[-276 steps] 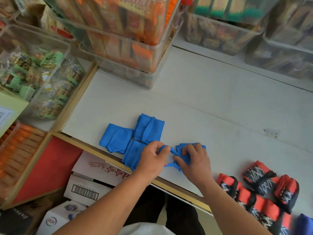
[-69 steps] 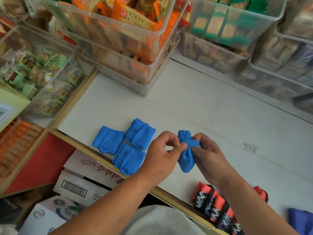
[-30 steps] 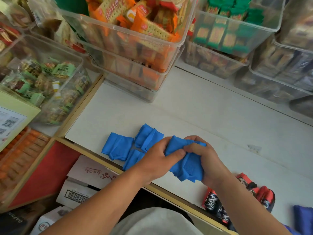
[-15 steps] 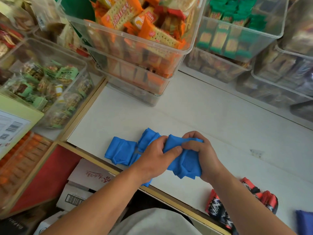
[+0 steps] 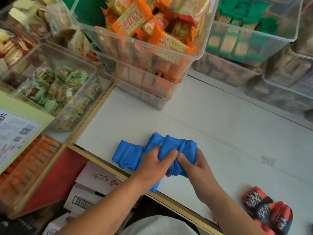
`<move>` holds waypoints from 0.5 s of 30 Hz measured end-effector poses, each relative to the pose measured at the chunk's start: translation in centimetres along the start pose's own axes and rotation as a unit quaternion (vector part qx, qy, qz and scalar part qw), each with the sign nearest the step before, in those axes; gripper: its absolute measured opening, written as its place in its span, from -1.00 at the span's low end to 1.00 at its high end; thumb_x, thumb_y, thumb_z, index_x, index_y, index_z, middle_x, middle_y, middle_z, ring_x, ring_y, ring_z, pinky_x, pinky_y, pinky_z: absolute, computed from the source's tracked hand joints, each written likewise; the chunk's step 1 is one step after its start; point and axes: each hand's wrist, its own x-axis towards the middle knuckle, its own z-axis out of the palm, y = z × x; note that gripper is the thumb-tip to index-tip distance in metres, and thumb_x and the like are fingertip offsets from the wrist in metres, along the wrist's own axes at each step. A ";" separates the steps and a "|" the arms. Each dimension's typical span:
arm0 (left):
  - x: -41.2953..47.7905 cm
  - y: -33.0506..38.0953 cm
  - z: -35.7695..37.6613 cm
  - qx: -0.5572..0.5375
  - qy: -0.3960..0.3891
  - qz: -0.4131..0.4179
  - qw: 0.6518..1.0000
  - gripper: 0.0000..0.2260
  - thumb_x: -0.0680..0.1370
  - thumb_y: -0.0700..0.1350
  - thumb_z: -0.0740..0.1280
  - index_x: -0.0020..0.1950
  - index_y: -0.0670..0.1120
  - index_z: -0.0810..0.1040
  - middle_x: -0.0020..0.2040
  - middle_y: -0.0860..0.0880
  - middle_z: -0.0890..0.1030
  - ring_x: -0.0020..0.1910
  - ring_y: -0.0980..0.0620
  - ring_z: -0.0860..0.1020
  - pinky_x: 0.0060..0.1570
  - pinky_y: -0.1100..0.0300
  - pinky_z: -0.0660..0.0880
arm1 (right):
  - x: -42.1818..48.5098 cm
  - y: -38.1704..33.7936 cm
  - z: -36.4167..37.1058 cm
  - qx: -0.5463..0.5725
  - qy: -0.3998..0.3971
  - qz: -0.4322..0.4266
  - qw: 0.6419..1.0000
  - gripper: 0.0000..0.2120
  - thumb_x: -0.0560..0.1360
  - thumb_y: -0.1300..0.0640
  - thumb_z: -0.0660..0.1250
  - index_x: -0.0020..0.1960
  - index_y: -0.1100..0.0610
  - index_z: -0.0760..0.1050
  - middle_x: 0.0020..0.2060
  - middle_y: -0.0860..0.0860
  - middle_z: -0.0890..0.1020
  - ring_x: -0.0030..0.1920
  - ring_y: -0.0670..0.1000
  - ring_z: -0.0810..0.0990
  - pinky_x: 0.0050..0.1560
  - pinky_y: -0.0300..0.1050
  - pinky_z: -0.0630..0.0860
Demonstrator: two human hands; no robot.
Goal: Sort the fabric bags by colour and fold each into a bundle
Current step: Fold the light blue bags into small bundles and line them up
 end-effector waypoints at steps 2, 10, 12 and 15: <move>-0.3 -0.8 -0.4 -0.006 0.011 -0.003 1.000 -0.85 0.67 0.05 0.32 0.12 0.02 0.61 -0.03 -0.02 0.71 -0.10 0.06 0.68 -0.17 0.19 0.63 | 0.3 -0.8 0.5 -0.043 0.014 0.015 0.999 -0.70 0.61 -0.14 0.37 0.16 0.08 0.55 0.01 0.09 0.72 -0.03 0.10 0.73 -0.07 0.00 0.67; -0.1 -1.7 -1.0 0.010 0.092 0.048 0.995 -0.76 0.66 0.24 0.21 0.13 0.10 0.49 0.00 0.02 0.64 0.02 -0.01 0.62 0.06 -0.04 0.61 | 0.8 -1.2 2.8 -0.022 0.098 0.012 0.995 -0.90 0.60 0.15 0.40 -0.04 0.14 0.67 -0.09 0.17 0.73 -0.04 0.22 0.70 0.09 0.20 0.63; -0.1 -1.8 -0.8 -0.012 0.093 0.055 0.994 -0.72 0.61 0.28 0.23 0.16 0.13 0.49 0.02 0.03 0.64 0.06 -0.02 0.63 0.09 -0.06 0.60 | 1.0 -0.8 3.6 -0.003 0.122 0.014 0.992 -0.89 0.62 0.17 0.36 -0.02 0.17 0.64 -0.05 0.24 0.69 -0.12 0.18 0.65 0.02 0.14 0.63; 0.2 -1.4 -1.3 -0.021 0.082 0.043 0.995 -0.86 0.66 0.13 0.29 0.17 0.13 0.51 0.02 0.03 0.67 0.05 -0.01 0.65 0.07 -0.04 0.63 | 1.4 0.3 4.3 0.034 0.104 0.030 0.994 -0.84 0.68 0.10 0.28 0.10 0.16 0.58 0.02 0.23 0.68 -0.03 0.07 0.67 0.11 0.08 0.61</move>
